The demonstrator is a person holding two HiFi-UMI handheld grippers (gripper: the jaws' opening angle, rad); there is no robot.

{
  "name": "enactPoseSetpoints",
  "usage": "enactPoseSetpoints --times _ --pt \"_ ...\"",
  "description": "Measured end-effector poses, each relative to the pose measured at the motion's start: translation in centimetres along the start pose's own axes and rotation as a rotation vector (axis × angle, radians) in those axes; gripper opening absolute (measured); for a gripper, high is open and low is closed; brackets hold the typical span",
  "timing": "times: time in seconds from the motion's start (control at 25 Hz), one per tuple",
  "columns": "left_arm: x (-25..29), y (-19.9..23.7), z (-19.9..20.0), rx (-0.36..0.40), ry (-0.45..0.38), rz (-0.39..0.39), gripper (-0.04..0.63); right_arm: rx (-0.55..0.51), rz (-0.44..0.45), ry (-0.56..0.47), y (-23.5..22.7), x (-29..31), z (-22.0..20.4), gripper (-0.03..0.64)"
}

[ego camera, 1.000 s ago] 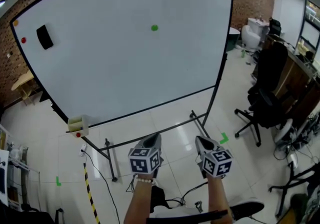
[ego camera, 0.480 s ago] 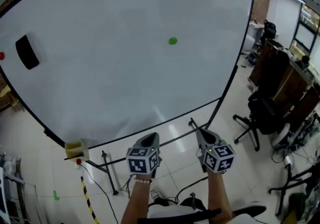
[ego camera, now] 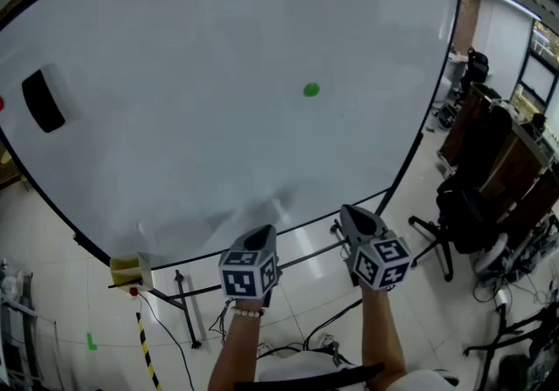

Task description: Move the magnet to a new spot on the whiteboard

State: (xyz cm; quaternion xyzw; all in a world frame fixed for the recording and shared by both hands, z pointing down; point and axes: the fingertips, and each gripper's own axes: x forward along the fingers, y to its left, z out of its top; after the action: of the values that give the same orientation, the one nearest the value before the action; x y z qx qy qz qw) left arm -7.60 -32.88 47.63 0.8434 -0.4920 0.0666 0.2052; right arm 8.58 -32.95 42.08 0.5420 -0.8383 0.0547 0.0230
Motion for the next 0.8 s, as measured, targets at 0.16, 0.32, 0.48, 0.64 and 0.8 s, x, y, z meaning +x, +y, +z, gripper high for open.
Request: enactPoseSetpoints --times 0.16,0.32,0.48,0.64,0.8 --pt "0.5 0.1 1.7 -0.002 -0.030 0.021 -0.008 -0.075 0.053 -0.074 0.1 2.6 5.0 0.029" --pt "1.1 0.4 3.9 0.010 -0.059 0.045 -0.008 -0.150 0.086 -0.130 0.1 5.7 10.5 0.043" --pt "1.5 0.3 5.1 0.006 -0.082 0.059 -0.008 -0.204 0.091 -0.183 0.2 8.1 15.2 0.136" --pt "1.7 0.7 5.3 -0.003 -0.091 0.065 -0.008 -0.251 0.074 -0.227 0.5 10.2 18.6 0.201" --pt "1.8 1.3 5.3 -0.009 -0.093 0.078 -0.008 -0.291 0.054 -0.259 1.3 11.6 20.9 0.201"
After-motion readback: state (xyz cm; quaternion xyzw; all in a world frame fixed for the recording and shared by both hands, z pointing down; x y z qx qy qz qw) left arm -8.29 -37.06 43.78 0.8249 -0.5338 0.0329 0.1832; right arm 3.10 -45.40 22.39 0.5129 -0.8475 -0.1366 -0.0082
